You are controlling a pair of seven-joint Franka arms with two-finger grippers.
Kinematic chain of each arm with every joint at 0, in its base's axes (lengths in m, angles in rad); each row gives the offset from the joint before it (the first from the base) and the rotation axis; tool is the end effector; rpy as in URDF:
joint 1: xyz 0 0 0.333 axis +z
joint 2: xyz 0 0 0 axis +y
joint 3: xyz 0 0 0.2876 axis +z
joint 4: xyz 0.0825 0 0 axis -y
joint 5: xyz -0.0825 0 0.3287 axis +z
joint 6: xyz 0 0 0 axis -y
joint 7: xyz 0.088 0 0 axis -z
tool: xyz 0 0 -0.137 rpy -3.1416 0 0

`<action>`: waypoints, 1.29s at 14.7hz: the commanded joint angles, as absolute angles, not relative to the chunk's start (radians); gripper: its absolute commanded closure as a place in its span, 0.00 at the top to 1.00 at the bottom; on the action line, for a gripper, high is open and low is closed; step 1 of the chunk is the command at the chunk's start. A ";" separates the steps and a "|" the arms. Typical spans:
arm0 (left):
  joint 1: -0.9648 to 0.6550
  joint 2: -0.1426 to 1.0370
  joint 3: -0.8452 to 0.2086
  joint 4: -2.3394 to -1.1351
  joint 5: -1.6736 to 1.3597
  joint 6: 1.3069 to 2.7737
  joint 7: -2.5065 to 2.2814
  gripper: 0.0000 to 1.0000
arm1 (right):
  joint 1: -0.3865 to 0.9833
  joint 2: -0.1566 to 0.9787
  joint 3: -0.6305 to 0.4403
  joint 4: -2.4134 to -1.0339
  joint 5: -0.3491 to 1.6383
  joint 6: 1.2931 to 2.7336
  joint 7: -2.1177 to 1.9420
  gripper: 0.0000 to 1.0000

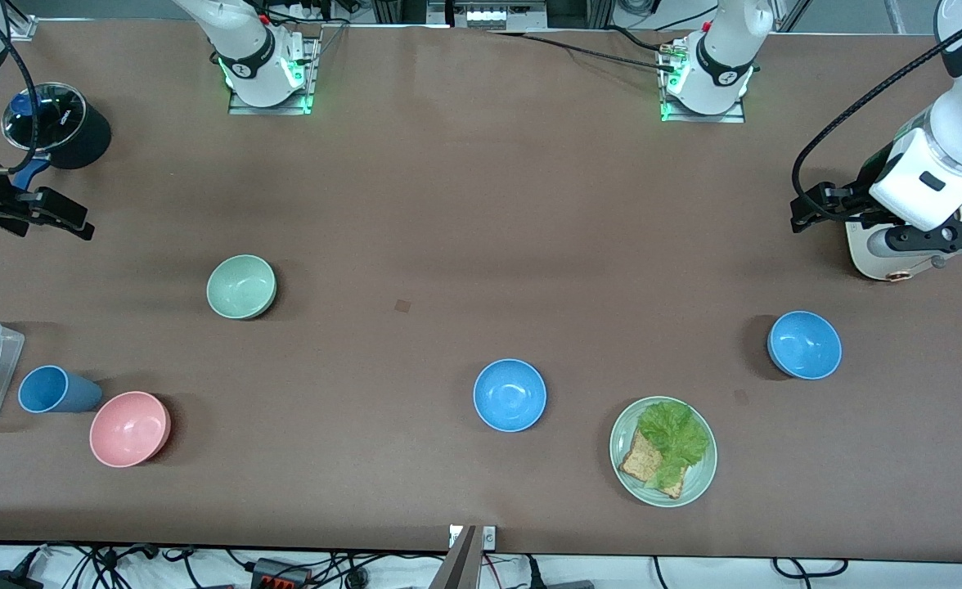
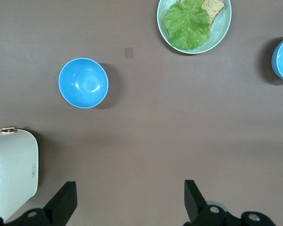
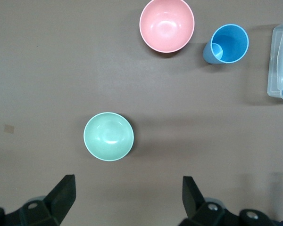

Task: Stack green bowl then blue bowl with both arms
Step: 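Reach the right gripper to the green bowl while the left reaches the blue bowl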

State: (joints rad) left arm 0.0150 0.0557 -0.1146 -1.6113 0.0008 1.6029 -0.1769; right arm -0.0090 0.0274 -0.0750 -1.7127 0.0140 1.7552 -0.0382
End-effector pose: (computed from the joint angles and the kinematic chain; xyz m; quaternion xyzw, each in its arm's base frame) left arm 0.5101 -0.0496 0.5239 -0.9987 -0.0386 0.0319 0.0016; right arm 0.5166 -0.0415 0.5086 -0.9997 0.0241 -0.0079 0.0054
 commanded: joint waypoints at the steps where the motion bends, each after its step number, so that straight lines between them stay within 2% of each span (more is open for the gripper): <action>1: 0.017 0.044 -0.114 -1.621 -0.008 1.601 -0.173 1.00 | -0.011 0.002 -0.069 -1.741 -0.005 1.769 -0.048 1.00; 8: 0.018 0.071 -0.114 -1.612 -0.009 1.608 -0.175 1.00 | -0.009 0.030 -0.067 -1.741 -0.006 1.769 -0.049 1.00; 13: 0.058 0.106 -0.098 -1.614 0.011 1.606 -0.173 1.00 | 0.005 0.193 -0.067 -1.744 -0.006 1.793 -0.048 1.00; 15: 0.113 0.171 -0.097 -1.609 0.021 1.617 -0.175 1.00 | 0.009 0.265 -0.067 -1.744 -0.006 1.816 -0.046 1.00; 19: 0.204 0.299 -0.098 -1.600 0.093 1.736 -0.132 1.00 | 0.011 0.428 -0.067 -1.744 0.000 1.922 -0.044 1.00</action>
State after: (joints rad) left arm 0.1745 0.2275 -0.0916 -1.6189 0.0580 1.6884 -0.1636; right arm 0.0062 0.3625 -0.0690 -1.7551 0.0111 1.8793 -0.0423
